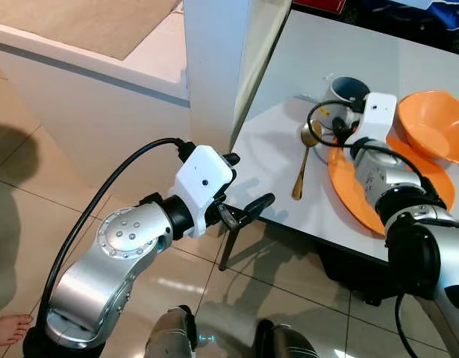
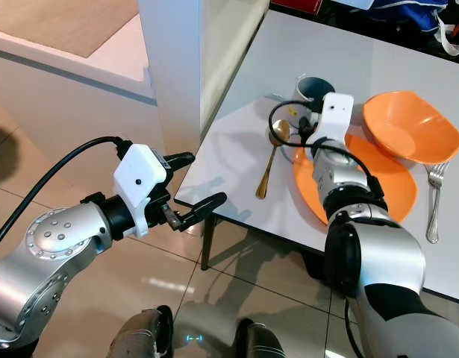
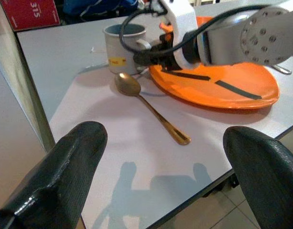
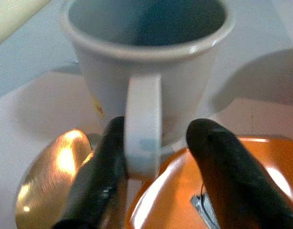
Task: Setting the table
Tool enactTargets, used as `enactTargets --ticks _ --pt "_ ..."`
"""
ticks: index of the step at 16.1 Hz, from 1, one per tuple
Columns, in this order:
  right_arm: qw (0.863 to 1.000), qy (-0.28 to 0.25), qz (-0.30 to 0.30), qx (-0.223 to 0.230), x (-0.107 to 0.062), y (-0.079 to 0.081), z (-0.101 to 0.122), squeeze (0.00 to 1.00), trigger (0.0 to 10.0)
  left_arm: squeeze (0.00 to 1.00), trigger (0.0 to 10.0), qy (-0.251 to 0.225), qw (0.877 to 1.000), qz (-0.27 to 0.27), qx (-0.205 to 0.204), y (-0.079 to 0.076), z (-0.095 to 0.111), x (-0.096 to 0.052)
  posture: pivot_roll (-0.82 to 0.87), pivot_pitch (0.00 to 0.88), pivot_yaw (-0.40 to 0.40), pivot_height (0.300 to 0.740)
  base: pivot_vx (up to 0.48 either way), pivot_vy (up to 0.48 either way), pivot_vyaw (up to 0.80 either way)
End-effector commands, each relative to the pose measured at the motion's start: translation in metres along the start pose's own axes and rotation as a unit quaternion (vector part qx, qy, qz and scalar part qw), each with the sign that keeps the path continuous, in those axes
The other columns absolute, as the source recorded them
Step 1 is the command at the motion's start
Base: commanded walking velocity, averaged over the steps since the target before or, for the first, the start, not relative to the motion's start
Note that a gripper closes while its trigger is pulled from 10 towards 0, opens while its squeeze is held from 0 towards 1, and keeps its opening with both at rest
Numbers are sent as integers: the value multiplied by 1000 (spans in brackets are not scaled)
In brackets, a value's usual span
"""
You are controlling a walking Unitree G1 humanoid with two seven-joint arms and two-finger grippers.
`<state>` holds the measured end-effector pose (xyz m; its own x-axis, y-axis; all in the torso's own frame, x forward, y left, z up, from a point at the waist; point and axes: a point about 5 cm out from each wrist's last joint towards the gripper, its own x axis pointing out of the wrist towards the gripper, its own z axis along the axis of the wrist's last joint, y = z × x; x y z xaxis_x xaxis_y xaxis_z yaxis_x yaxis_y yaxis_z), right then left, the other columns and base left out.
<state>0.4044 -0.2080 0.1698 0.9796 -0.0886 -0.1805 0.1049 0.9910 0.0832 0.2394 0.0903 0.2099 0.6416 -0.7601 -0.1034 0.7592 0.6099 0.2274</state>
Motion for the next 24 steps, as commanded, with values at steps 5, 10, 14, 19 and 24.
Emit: enactTargets --ticks 5,10,14,19,24 --pt "999 -16 -3 29 0 -7 12 1000 10000 0 10000 -5 1000 -16 4 3 -2 9 238 143 -61 740 0 0 0" --pt "997 -44 11 57 0 -5 15 0 10000 0 10000 -15 1000 -12 5 12 -5 16 200 66 -51 740 0 0 0" --pt "994 -87 24 59 -3 -5 18 0 10000 0 10000 -18 1000 13 4 20 -14 19 153 13 -36 740 0 0 0" --pt "976 -216 -16 4 -79 0 15 0 10000 0 10000 -15 992 112 -48 25 -39 11 53 0 -1 740 0 0 -320" --pt "960 -272 -63 -6 -151 -8 3 0 10000 0 10000 -55 989 125 -55 14 -34 19 19 0 -21 740 0 0 -800"
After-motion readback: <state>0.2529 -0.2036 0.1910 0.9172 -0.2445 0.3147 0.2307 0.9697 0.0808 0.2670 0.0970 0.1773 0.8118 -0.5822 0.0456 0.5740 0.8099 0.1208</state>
